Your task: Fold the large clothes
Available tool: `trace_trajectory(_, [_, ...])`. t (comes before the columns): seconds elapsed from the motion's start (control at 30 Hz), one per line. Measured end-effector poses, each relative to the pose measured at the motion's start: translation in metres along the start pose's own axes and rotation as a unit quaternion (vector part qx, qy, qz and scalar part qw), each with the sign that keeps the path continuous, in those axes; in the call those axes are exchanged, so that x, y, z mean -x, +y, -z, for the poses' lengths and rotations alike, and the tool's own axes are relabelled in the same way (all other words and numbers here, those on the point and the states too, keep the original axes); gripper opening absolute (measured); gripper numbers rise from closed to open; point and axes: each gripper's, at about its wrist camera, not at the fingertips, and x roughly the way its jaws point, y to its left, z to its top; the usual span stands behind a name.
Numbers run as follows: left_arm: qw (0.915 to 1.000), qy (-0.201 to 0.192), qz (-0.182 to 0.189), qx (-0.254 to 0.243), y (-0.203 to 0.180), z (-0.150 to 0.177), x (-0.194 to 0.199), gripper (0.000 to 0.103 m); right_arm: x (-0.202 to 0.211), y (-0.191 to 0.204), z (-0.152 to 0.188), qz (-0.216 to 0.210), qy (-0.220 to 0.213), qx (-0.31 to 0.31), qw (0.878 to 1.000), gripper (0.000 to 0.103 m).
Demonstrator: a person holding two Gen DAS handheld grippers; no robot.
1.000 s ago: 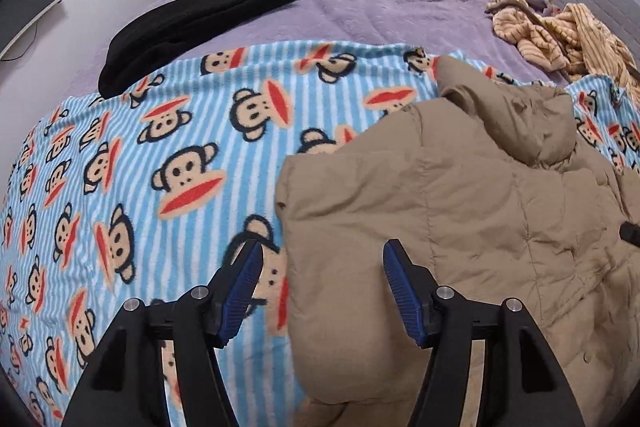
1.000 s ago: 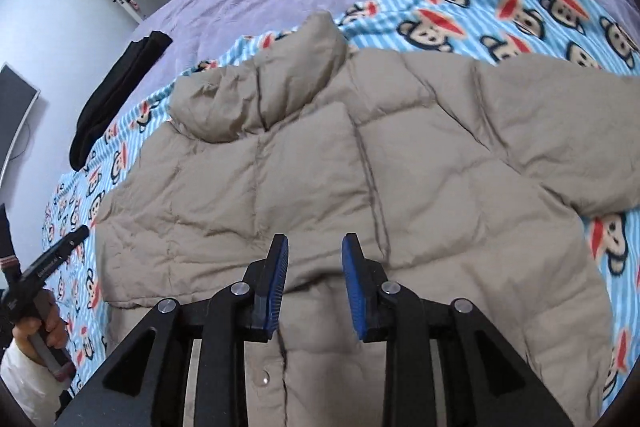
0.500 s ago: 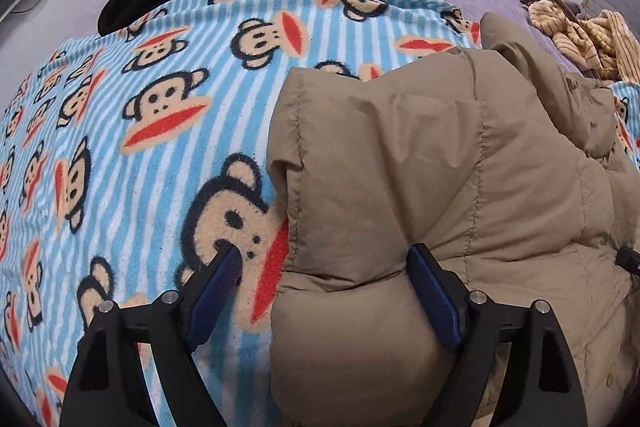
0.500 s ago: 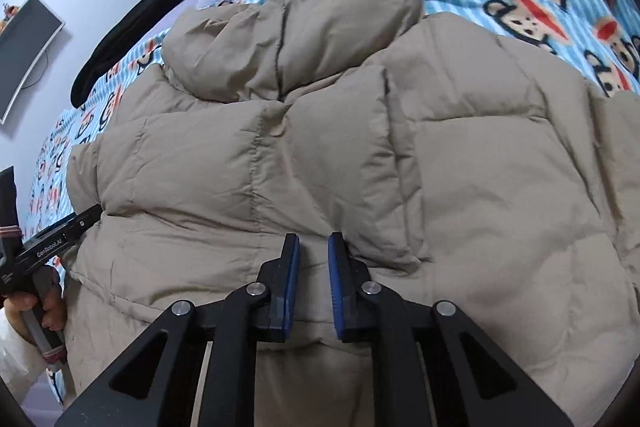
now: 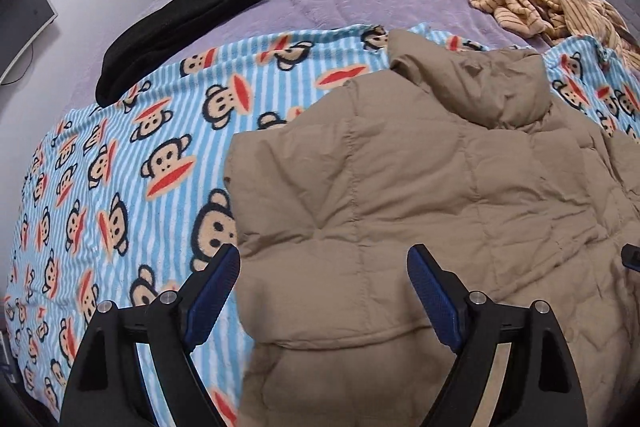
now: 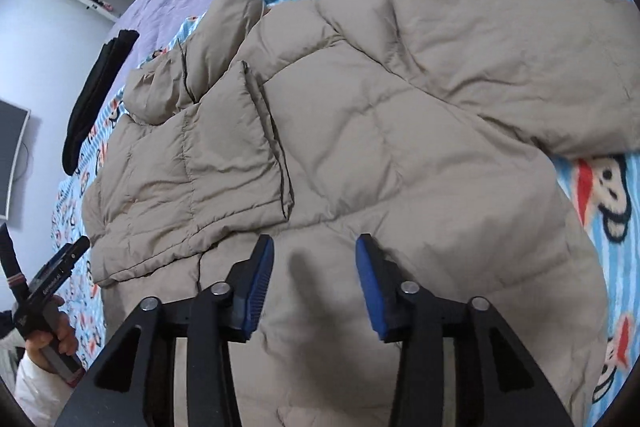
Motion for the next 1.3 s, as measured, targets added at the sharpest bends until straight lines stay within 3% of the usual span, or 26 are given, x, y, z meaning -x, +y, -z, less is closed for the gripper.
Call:
trace_trajectory(0.13, [0.9995,0.005,0.032,-0.008,-0.035,0.013,0.014,0.087,0.020,-0.022,0.018,-0.019,-0.002,-0.032,0.999,0.058])
trace_trajectory(0.17, [0.9993,0.006,0.035,-0.014,-0.045,0.016,0.016,0.088,0.023,-0.027,0.020,-0.025,-0.003,-0.039,0.999,0.064])
trace_trajectory(0.2, [0.9990,0.009,0.040,-0.020,-0.055,0.019,0.018,0.103,0.027,-0.033,0.023,-0.031,-0.005,-0.049,0.998,0.071])
trace_trajectory(0.37, [0.9972,0.023,0.054,-0.046,-0.105,0.034,0.023,0.103,0.044,-0.070,0.031,-0.058,-0.016,-0.098,0.993,0.082])
trace_trajectory(0.53, [0.9952,0.050,0.068,-0.049,-0.150,0.038,0.020,0.103,0.062,-0.114,0.031,-0.058,-0.033,-0.136,0.989,0.083])
trace_trajectory(0.63, [0.9962,0.051,0.055,-0.043,-0.172,0.035,0.017,0.103,0.073,-0.137,0.027,-0.068,-0.045,-0.146,0.986,0.091])
trace_trajectory(0.67, [0.9962,0.052,0.053,-0.046,-0.178,0.033,0.016,0.103,0.075,-0.144,0.026,-0.075,-0.045,-0.149,0.985,0.103])
trace_trajectory(0.83, [0.9931,0.074,0.072,-0.054,-0.207,0.032,0.010,0.103,0.083,-0.176,0.013,-0.118,-0.041,-0.173,0.977,0.103])
trace_trajectory(0.93, [0.9924,0.075,0.081,-0.055,-0.223,0.032,0.013,0.103,0.089,-0.195,0.001,-0.116,-0.045,-0.187,0.974,0.103])
trace_trajectory(1.3, [0.9924,0.075,0.086,-0.047,-0.261,0.024,0.017,0.103,0.105,-0.300,-0.050,-0.189,-0.128,-0.312,0.922,0.099])
